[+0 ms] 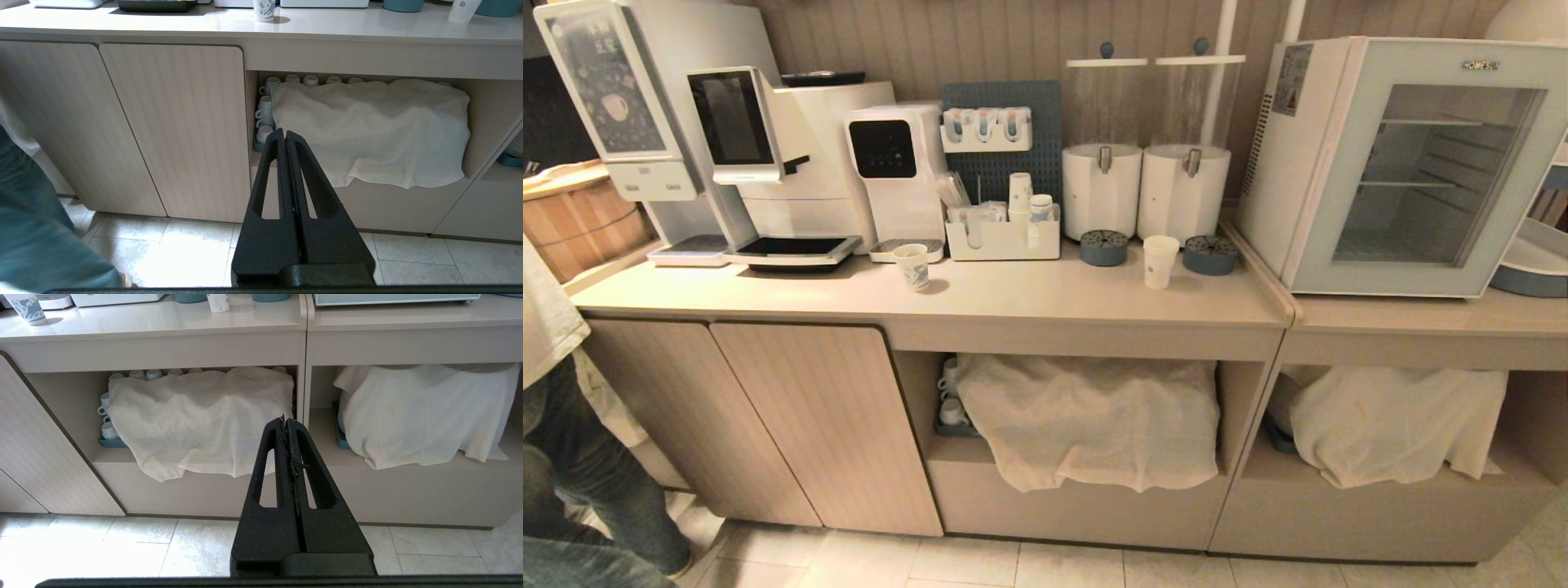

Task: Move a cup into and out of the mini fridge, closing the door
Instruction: Open the freezer door

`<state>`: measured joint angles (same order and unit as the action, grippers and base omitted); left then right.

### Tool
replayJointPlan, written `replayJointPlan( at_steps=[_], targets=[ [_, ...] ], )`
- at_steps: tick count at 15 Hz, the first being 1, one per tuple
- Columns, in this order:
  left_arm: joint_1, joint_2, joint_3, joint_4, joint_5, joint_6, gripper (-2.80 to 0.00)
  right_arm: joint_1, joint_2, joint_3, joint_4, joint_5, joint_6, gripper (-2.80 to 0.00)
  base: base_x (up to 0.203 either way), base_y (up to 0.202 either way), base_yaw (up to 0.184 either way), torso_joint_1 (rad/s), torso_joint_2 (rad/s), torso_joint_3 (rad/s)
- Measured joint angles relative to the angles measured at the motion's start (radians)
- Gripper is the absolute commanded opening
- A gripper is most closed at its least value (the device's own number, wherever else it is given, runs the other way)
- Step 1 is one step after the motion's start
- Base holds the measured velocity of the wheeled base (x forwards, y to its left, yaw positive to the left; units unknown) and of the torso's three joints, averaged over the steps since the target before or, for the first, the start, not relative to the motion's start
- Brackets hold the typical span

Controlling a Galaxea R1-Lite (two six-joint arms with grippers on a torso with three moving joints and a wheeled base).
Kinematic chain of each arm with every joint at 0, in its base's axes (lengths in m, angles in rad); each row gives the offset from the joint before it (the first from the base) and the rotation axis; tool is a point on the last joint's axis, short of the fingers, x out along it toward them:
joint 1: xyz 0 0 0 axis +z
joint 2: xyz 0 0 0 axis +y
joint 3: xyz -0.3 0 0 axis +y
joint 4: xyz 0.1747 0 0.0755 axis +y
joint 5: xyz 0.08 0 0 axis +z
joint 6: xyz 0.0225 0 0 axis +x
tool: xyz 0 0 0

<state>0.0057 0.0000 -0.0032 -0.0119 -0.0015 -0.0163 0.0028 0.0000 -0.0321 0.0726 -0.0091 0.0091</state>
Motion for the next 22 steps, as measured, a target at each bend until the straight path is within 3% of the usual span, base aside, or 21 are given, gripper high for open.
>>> replayJointPlan(
  at_steps=[9,22],
  targets=[
    [-0.002,0.000,0.001,0.002,0.001,-0.001,-2.80,-0.001,0.000,-0.001,0.000,0.001,0.000,-2.80,0.000,-0.008,0.002,0.000,0.00,0.000],
    [0.000,0.001,0.001,0.005,0.000,-0.003,-2.80,0.000,0.000,0.000,0.000,0.000,0.000,-2.80,0.000,-0.192,-0.010,0.001,0.00,0.002]
  ],
)
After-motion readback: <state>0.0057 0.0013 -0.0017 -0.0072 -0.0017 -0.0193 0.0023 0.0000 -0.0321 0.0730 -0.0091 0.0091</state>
